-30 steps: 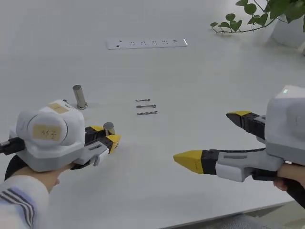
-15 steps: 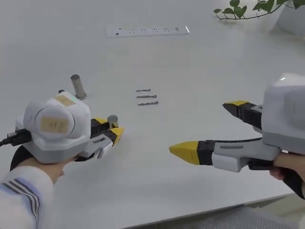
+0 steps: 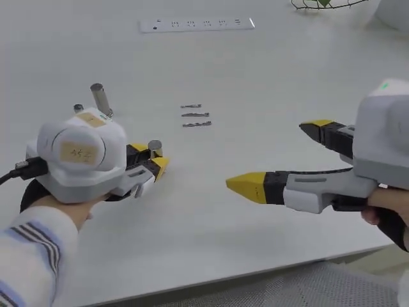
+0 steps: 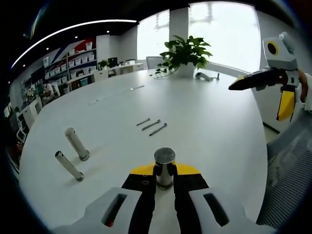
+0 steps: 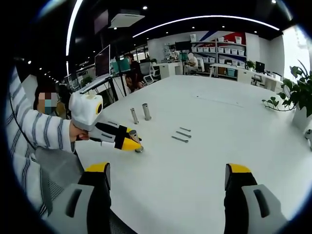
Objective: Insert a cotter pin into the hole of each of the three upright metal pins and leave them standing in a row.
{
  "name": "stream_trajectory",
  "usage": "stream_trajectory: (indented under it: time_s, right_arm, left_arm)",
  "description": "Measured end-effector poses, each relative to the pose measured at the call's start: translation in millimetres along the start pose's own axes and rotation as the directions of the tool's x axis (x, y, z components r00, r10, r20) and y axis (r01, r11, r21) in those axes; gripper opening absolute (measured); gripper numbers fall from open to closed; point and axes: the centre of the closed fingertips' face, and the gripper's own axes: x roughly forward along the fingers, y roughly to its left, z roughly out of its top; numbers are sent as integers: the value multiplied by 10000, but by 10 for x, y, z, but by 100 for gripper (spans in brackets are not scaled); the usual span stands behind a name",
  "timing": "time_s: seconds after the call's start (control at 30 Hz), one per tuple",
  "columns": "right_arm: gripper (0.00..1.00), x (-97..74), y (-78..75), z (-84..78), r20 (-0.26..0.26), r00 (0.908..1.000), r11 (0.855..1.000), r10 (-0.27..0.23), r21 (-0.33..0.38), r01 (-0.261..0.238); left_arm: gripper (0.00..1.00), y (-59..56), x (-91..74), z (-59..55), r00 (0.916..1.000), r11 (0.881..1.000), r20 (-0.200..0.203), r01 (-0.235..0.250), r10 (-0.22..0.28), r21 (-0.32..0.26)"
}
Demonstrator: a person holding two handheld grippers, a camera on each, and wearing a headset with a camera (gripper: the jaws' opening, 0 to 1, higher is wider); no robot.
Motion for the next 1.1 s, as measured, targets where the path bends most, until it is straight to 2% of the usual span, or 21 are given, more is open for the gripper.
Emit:
stream_trajectory:
  time_s: [0.4,0.63,0.7,0.8,0.93,1.0,1.1]
  right_arm:
    - [97,17,21,-2,-4,10000,10000,23,5,-23]
    - [97,28,32,-1,-29,10000,10000,67,-17,-67]
    - [97,28,34,6,-13,10000,10000,80,-32,-80]
    - [97,32,39,14,-13,9999,9999,108,-58,-108]
    - [97,38,55,29,21,9999,9998,147,-93,-147]
    - [97,43,65,34,35,9998,9998,172,-100,-172]
    - [97,52,76,37,30,9998,9997,209,-114,-208]
  left_arm:
    - [10,6,12,-17,10000,9998,73,-10,11,-195]
    - [10,4,6,-10,9999,10000,137,10,-9,-92]
    - [10,-3,-22,50,9991,9999,418,77,-71,-144]
    - [13,-25,-80,159,9964,9994,774,346,-343,-24]
    - [22,-78,-184,251,9901,9963,1110,857,-855,32]
    - [26,-94,-246,268,9875,9946,1181,1028,-1040,158]
    - [29,-153,-351,265,9805,9878,1200,1532,-1553,267]
